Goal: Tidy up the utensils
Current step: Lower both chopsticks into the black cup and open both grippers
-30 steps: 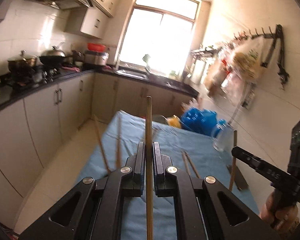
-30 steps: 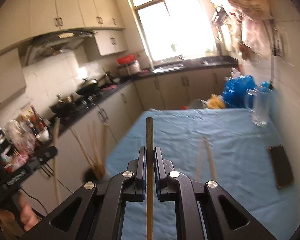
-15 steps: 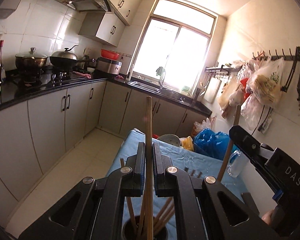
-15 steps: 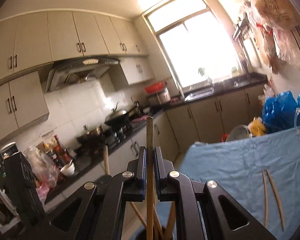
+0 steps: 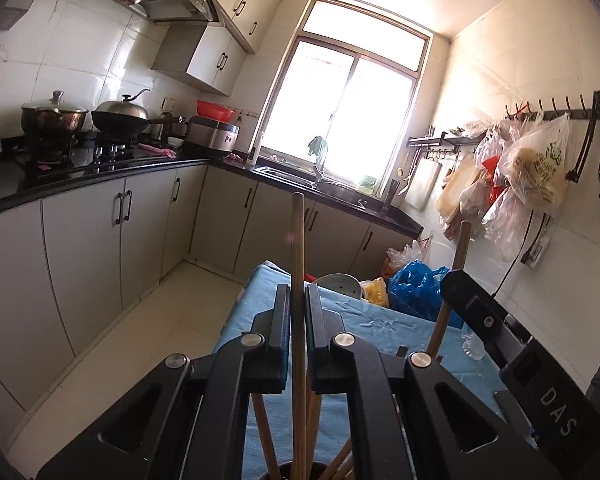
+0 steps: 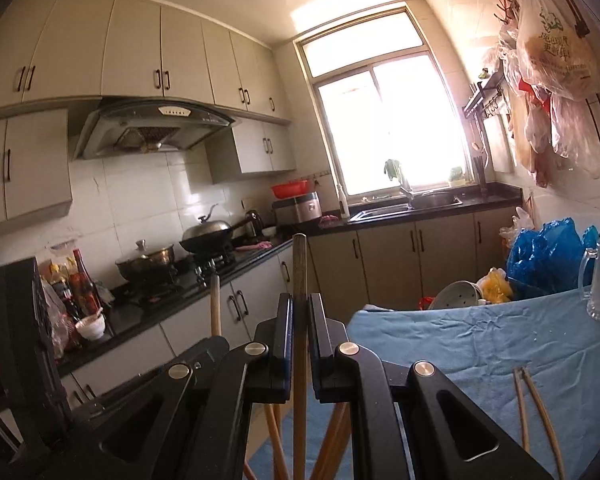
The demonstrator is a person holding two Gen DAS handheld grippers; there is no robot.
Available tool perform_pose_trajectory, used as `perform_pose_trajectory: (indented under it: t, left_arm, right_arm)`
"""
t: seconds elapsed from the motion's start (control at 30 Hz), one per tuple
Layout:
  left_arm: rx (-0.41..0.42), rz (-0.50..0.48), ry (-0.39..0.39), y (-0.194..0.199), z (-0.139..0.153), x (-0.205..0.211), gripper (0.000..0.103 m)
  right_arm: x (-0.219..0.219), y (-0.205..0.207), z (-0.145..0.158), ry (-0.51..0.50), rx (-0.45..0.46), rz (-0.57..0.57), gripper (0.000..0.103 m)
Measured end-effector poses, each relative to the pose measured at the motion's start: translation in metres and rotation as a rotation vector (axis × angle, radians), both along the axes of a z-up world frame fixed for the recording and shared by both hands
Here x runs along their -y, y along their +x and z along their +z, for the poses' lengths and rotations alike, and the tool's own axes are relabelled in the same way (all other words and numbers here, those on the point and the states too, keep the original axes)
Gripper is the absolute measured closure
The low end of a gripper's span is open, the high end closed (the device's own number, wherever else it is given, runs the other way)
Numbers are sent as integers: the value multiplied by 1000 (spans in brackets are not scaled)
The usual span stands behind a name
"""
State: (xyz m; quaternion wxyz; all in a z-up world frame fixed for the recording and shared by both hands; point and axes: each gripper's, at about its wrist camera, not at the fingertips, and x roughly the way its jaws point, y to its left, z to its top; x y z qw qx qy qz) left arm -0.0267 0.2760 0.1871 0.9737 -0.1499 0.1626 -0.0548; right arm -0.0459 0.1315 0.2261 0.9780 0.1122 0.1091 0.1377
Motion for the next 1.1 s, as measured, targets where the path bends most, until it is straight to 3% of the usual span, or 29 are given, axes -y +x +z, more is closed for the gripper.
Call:
perform_pose_trajectory:
  t: [0.6,0.7,0.83,0.97,1.1]
  left_arm:
    - [-46,75,22,-15,-3,-13,97]
    - [-51,86,32,-22,1,-15,96]
    - [-66,110,30,-34,4,-17,95]
    - [-76,139,29,-52,8,-18,79]
    - [-81,159,33,-71,9,-16,76]
  right_arm:
    - [8,-10,-11,-14,-38,3,93]
    - [8,-12,-8,-15,-35,8,77]
    - [10,-20,-3,-18,-24,0,74]
    - [19,-32,5,-12,-7,-13,66]
    - [30,-50,12,-23,14,-36,58]
